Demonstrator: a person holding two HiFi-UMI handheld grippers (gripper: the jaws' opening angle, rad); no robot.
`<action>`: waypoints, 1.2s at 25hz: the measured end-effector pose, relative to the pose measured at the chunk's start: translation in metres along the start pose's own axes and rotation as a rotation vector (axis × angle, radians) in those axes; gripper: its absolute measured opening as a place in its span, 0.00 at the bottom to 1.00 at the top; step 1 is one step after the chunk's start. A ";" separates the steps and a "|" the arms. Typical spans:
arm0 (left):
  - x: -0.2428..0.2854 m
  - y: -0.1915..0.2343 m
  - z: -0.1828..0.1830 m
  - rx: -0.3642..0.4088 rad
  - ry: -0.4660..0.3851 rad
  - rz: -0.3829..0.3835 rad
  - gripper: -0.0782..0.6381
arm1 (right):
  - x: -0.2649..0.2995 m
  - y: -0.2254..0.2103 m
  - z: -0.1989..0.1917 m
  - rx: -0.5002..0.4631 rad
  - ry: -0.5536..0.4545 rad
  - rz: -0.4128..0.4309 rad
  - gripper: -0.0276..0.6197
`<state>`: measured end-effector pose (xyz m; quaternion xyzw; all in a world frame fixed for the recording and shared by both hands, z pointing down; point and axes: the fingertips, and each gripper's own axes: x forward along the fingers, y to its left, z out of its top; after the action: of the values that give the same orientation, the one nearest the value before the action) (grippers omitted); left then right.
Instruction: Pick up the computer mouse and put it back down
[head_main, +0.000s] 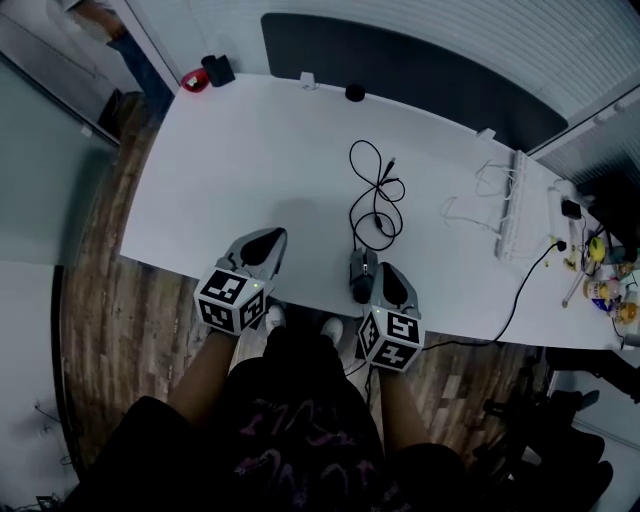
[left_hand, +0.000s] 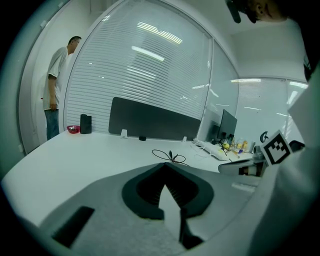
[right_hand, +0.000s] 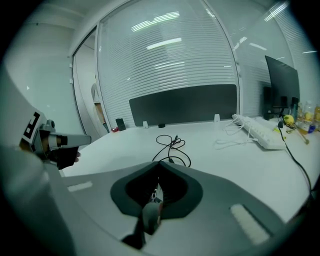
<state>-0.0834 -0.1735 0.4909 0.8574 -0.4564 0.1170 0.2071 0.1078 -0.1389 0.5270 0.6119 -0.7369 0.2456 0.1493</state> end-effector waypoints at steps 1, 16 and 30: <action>0.000 -0.001 0.003 0.003 -0.004 -0.002 0.11 | -0.001 0.000 0.003 0.001 -0.007 0.002 0.06; -0.017 -0.019 0.048 0.049 -0.112 -0.014 0.11 | -0.030 0.003 0.058 -0.018 -0.141 0.009 0.06; -0.044 -0.031 0.098 0.102 -0.234 -0.031 0.11 | -0.067 0.017 0.121 -0.062 -0.304 0.038 0.06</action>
<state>-0.0810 -0.1708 0.3786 0.8816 -0.4576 0.0359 0.1104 0.1146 -0.1470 0.3879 0.6229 -0.7698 0.1300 0.0502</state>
